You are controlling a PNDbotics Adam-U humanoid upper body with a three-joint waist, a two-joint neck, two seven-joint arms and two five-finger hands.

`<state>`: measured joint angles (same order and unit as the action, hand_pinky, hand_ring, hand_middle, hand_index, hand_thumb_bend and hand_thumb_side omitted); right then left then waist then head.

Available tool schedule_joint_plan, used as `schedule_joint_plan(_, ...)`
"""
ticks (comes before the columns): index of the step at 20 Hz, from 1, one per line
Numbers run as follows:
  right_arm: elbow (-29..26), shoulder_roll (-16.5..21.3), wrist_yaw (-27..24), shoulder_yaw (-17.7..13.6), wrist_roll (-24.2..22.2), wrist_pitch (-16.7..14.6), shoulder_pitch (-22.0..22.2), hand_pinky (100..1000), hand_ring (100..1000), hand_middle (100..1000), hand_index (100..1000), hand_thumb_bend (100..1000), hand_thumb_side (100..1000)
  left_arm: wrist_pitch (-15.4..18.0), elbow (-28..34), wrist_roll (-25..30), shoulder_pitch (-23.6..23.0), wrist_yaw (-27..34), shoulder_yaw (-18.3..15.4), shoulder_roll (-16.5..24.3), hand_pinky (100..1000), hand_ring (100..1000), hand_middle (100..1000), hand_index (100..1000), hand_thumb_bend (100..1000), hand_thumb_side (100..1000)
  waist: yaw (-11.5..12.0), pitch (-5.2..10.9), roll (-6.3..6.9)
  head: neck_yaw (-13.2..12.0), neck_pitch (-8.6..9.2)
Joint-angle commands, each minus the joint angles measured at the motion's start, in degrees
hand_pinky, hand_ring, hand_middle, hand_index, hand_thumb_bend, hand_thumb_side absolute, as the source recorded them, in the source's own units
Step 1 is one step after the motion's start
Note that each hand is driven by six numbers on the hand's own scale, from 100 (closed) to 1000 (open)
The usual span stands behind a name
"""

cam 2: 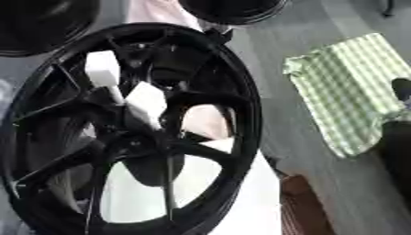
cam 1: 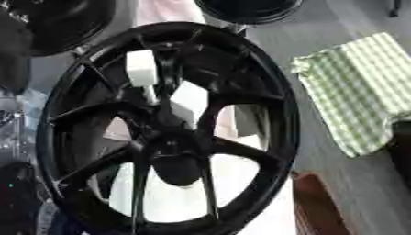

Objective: Pull the pin out of the wheel hub.

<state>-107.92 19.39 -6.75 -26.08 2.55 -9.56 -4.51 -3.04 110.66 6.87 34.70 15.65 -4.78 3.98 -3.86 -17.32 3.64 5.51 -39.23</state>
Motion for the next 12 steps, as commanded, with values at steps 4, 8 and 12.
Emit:
schedule_joint_plan(4, -1.4, 0.9, -0.1, -0.4, 0.2, 0.0, -0.4, 684, 623, 586, 773, 648, 244, 0.0, 1.3, 0.0, 0.4, 0.5, 0.1, 0.7, 709, 589, 509, 728, 100, 637, 0.0, 0.75, -0.44, 0.4, 0.34)
schedule_joint_plan(8, -1.5, 0.9, 0.1, -0.4, 0.4, 0.0, -0.4, 683, 622, 586, 772, 648, 244, -0.1, 1.2, -0.1, 0.6, 0.5, 0.2, 0.7, 709, 588, 509, 728, 100, 636, -0.1, 0.76, -0.39, 1.1, 0.49)
schedule_joint_plan(12, -1.4, 0.9, 0.4, -0.5, 0.5, 0.0, -0.1, 683, 621, 586, 772, 649, 243, -0.3, -0.2, 0.4, 3.6, -1.3, 0.9, 2.6, 717, 603, 521, 746, 100, 598, -0.3, 0.84, -0.34, 2.2, 0.58)
